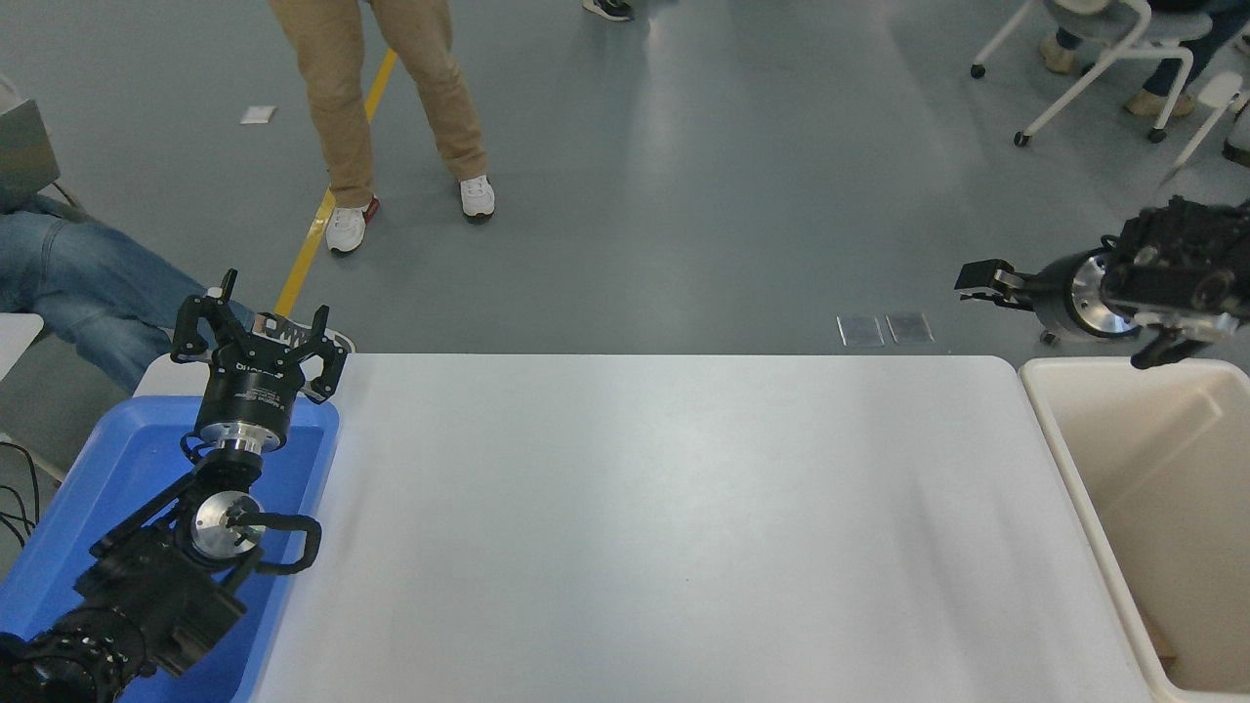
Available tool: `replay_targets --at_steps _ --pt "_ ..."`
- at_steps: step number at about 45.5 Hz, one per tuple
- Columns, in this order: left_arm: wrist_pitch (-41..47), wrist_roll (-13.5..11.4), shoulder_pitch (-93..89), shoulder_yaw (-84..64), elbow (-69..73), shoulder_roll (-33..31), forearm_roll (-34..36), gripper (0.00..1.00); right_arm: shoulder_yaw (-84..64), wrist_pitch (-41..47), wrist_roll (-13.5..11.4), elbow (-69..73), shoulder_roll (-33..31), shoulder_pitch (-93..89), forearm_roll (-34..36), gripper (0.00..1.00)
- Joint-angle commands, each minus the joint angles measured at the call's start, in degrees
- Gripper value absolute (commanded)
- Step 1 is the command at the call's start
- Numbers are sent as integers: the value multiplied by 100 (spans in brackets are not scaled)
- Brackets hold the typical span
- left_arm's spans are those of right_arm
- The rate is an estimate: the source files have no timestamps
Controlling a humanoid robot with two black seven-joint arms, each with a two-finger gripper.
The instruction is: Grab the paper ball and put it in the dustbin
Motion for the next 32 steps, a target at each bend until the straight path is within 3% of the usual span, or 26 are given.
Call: replay_targets --at_steps 1,17,32 --pt "0 -2 -1 -1 -1 -1 9 99 -256 730 1 1799 -120 1582 -124 100" --pt "0 -2 -1 -1 -1 -1 1 99 95 2514 1 2319 -261 2760 -71 100" --pt "0 -2 -1 -1 -1 -1 1 99 588 2620 1 2301 267 2875 -80 100"
